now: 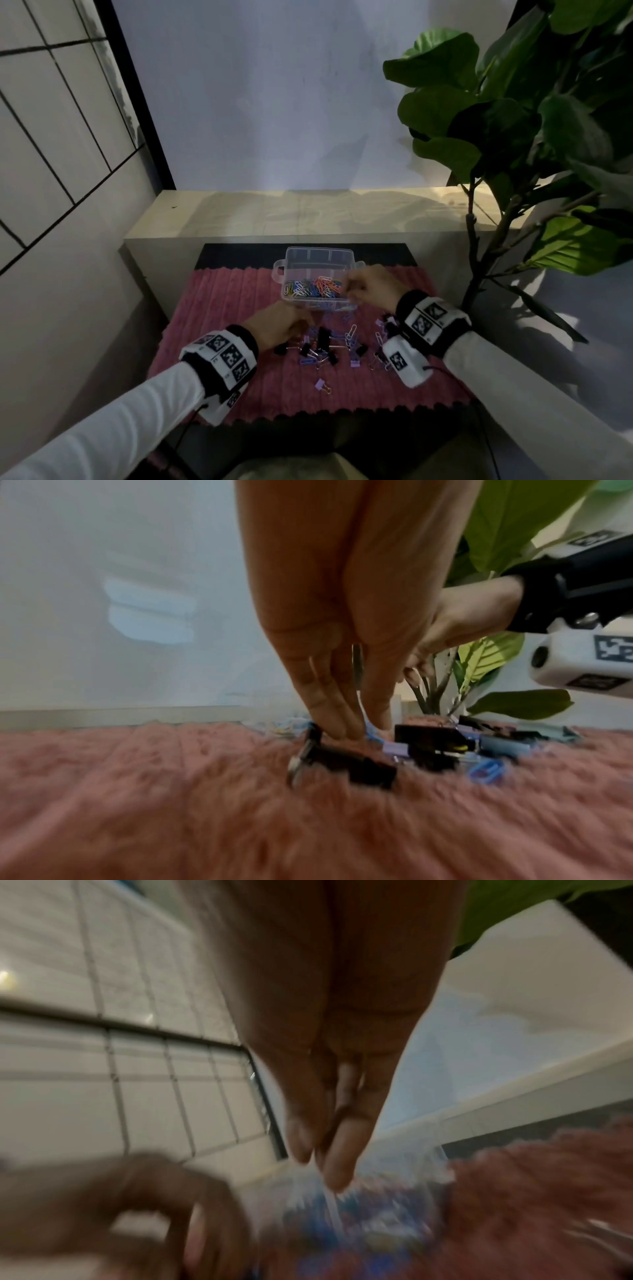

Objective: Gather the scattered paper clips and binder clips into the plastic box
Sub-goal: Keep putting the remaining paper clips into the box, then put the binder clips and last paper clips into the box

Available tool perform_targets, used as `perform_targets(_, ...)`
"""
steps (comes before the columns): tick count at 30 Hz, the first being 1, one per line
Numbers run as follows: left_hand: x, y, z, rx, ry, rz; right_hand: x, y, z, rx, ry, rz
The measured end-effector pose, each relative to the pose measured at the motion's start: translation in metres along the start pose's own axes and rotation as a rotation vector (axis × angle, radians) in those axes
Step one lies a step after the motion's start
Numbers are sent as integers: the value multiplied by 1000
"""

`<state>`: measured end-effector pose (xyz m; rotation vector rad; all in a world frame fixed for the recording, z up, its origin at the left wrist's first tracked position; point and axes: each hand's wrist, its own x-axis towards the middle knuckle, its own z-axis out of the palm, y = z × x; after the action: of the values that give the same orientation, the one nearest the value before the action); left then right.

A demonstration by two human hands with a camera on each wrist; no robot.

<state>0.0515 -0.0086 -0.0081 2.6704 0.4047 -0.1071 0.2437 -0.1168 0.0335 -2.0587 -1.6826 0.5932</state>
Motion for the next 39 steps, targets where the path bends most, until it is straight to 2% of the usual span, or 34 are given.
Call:
perform_targets(3,11,0,13,82,16,-13,-11,8,17,-293,-203,-99)
perform_targets(7,21,8,16,106,-6,-64,-12,11,40,-508,-229,-208)
perform_targets(10,23,11,18,60,8,-33,-7,9,48,-525,-289,-131)
perform_targets(14,23,14,19,27,-5,-18,-7,10,46,-418,-336,-68)
perform_targets(19,28,14,11,13,-90,-45,-10,10,44,-298,-364,-80)
perform_targets(22,30,7,4,-148,-85,-106,-11,8,43,-242,-358,-68)
perform_targets(26,23,2,-12,-399,61,-186,-13,16,33,-62,-273,21)
perform_targets(33,-4,-16,-36,-571,162,-219,-21,36,14,602,6,182)
perform_targets(39,-17,-29,-33,-631,198,-260,-21,28,9,669,39,190)
